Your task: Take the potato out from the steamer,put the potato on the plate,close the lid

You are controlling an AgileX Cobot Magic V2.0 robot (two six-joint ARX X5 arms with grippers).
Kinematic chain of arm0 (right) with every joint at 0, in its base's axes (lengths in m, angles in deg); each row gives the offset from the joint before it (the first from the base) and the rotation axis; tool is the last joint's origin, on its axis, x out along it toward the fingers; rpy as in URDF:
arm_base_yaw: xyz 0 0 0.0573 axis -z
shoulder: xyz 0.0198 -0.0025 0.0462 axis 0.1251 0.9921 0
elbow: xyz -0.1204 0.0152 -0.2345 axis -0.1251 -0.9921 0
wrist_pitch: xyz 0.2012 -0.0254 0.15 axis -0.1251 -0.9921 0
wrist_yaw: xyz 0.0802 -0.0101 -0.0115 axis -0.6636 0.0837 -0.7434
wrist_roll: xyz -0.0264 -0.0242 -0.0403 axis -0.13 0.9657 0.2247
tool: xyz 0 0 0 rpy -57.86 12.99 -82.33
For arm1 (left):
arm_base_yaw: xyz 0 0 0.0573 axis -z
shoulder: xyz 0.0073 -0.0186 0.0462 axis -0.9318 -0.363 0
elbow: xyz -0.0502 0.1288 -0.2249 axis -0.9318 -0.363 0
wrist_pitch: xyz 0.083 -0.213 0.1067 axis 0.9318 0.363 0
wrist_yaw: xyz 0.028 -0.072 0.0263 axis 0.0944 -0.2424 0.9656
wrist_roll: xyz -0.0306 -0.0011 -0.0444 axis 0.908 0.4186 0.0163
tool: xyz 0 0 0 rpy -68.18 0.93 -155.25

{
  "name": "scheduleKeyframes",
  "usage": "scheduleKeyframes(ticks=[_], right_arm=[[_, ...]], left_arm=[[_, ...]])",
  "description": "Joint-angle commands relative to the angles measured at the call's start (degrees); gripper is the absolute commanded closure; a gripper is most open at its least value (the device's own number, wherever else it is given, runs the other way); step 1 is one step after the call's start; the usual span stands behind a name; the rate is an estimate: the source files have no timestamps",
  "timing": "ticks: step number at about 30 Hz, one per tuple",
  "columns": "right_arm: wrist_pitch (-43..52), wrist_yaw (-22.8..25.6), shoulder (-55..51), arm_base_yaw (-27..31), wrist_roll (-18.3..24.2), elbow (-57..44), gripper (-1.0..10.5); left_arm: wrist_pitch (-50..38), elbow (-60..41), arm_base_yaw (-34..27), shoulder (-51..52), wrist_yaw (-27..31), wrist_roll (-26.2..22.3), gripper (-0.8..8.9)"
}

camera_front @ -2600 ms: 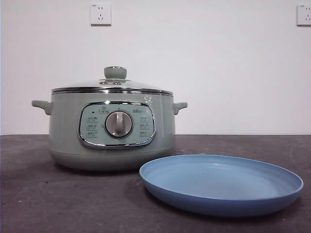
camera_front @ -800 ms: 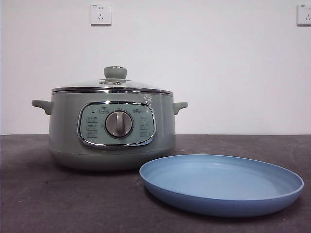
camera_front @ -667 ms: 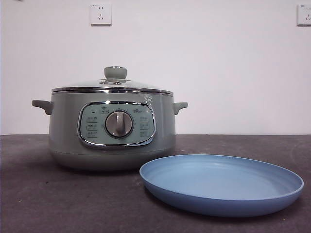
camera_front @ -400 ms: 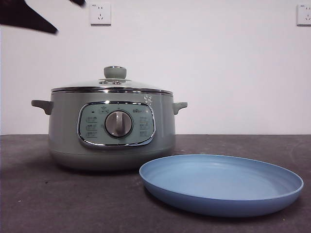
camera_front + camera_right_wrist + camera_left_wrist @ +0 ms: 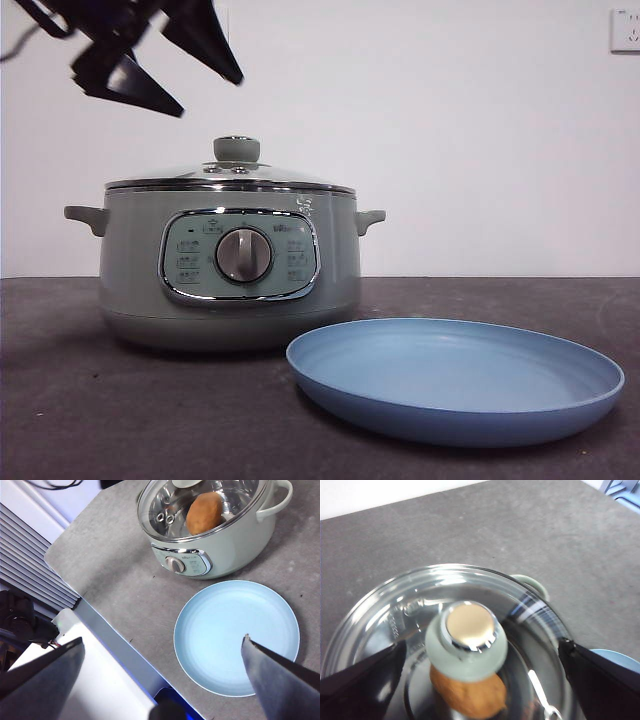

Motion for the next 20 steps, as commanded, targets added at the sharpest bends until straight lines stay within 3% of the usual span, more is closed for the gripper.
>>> scheduleKeyframes(ticks=[1,15,20], right_arm=[[0.2,0.13,0.02,-0.09,-0.37,0.07,3.5],[0.24,0.13,0.02,-0.09,-0.35,0.07,3.5],[0.24,0.13,0.02,-0.09,-0.35,0.07,3.5]], left_arm=[[-0.33,2.1,0.79,-3.56,1.6,-2.01,1.87],[-2.32,4.37,3.3,-10.69,6.34,-3.78,1.96],[-2.19,4.37,3.72,-10.69,7.13,-3.78,5.04]])
